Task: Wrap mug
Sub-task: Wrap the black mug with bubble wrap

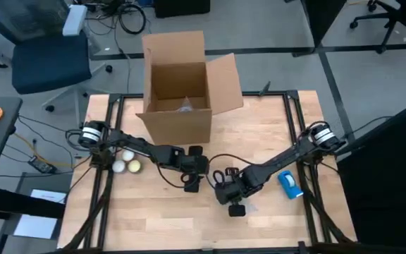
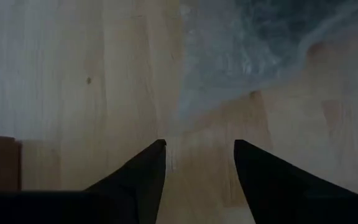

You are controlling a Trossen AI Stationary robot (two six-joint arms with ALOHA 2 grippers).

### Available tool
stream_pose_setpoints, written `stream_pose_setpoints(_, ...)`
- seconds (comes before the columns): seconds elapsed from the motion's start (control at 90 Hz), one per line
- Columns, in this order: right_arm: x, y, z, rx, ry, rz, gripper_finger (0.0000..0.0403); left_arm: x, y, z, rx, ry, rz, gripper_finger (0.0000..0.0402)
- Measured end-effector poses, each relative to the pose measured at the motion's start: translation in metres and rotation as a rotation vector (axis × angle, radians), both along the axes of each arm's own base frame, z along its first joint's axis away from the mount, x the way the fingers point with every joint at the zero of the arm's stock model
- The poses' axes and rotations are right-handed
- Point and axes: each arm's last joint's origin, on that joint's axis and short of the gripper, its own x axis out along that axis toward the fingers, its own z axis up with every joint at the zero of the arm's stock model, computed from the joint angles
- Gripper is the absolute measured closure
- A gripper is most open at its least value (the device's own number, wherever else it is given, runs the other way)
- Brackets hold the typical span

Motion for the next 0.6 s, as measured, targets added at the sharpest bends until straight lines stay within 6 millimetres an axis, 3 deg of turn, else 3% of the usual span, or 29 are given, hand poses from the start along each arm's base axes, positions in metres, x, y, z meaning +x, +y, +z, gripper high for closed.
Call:
stream_pose_setpoints(0.1,-0.005,-0.003,0.013,-0.006,0.017,-0.006,0.0403,0.0,0.0,0.0,0.0,0.001,0.0,0.0229)
stream_pose_setpoints(0.222,-0.014,-0.004,0.051,-0.01,-0.033,-0.026,0.0403,0.0,0.0,0.0,0.0,-0.001,0.0,0.0229)
stream_pose_setpoints(0.3,-0.022,-0.007,0.063,-0.053,-0.042,-0.048,0.0403,0.0,0.0,0.0,0.0,-0.003,0.0,0.0229)
stream_pose_setpoints(0.456,-0.023,-0.009,0.065,-0.112,-0.082,-0.097,0.0403,0.0,0.0,0.0,0.0,-0.003,0.0,0.0229)
stream_pose_setpoints(0.6,-0.013,-0.008,0.041,-0.149,-0.028,-0.101,0.0403,0.0,0.0,0.0,0.0,-0.002,0.0,0.0229)
